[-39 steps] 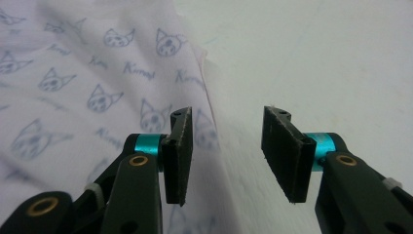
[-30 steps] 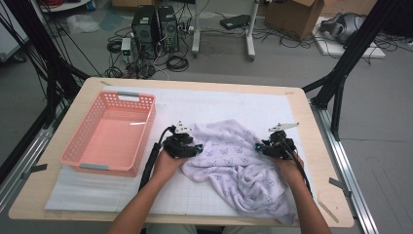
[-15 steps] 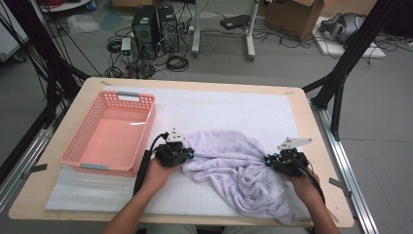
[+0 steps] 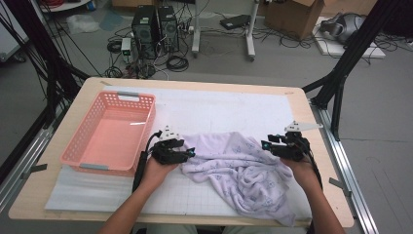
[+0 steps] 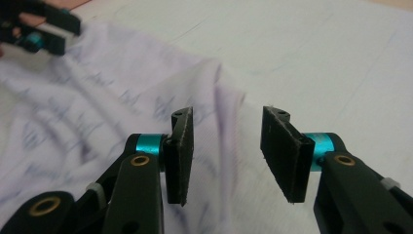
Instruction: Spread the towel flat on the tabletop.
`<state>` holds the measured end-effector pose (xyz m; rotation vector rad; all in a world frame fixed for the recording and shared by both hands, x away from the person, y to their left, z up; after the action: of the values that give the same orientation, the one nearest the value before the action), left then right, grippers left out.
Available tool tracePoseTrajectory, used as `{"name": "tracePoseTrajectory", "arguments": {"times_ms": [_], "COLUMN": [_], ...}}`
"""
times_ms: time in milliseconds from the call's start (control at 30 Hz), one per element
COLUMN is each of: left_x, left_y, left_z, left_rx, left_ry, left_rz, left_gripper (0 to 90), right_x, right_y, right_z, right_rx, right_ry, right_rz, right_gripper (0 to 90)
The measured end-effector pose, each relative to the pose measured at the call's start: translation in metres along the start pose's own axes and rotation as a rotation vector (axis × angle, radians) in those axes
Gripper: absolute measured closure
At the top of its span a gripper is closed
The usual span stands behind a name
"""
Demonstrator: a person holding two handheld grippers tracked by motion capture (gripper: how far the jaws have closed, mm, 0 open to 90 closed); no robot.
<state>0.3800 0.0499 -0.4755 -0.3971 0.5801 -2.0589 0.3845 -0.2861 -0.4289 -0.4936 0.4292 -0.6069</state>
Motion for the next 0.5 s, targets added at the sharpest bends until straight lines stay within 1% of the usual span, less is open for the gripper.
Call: {"name": "tracePoseTrajectory", "arguments": {"times_ms": [33,67,100,167,233,267,300,333,367,433,467,500], "left_x": [-0.001,-0.002,-0.002,-0.002,-0.003,-0.003,-0.004,-0.006,-0.008,-0.011,-0.011,-0.011], "left_y": [0.002,0.004,0.006,0.010,0.011,0.012,0.014,0.016,0.017,0.022,0.025,0.027], "left_z": [0.000,-0.001,-0.001,0.000,0.005,0.007,0.009,0.011,0.012,0.013,0.012,0.011], "left_rx": [0.002,-0.001,-0.003,-0.026,-0.017,-0.018,-0.025,-0.028,-0.031,-0.054,-0.066,-0.082], "left_ry": [-0.004,-0.003,-0.010,-0.007,-0.002,0.001,0.000,-0.003,-0.004,-0.007,-0.010,-0.004], "left_rz": [0.005,0.013,0.017,0.017,0.025,0.031,0.036,0.051,0.065,0.090,0.092,0.090], "left_gripper": [41.6,41.1,41.1,40.7,40.1,40.1,39.2,39.2,38.3,37.6,37.6,37.6], "right_x": [0.000,0.007,0.007,0.012,0.016,0.018,0.019,0.019,0.019,0.015,0.015,0.013], "right_y": [0.000,0.012,0.012,0.026,0.041,0.049,0.062,0.062,0.072,0.080,0.080,0.083], "right_z": [0.000,0.009,0.009,0.016,0.019,0.019,0.015,0.015,0.009,0.003,0.003,0.000], "right_rx": [0.000,-0.010,-0.010,-0.043,-0.083,-0.110,-0.162,-0.162,-0.208,-0.263,-0.263,-0.291], "right_ry": [0.000,0.009,0.009,0.021,0.025,0.026,0.037,0.037,0.043,0.027,0.027,0.012], "right_rz": [0.000,-0.001,-0.001,0.007,0.013,0.020,0.042,0.042,0.061,0.068,0.068,0.065], "right_gripper": [54.7,54.7,54.7,54.4,54.5,54.7,54.9,54.9,55.1,55.1,55.1,54.7]}}
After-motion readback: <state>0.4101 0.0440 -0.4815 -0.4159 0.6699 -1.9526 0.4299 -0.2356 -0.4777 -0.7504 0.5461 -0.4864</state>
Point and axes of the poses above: each handheld gripper's, and its own axes: y roughly forward along the jaws, z roughly out of its top, x roughly to its right, the point moved 6 cm from there along y, roughly forward along the jaws, and after that the axes turned 12 degrees about z, right-handed, at the moved point
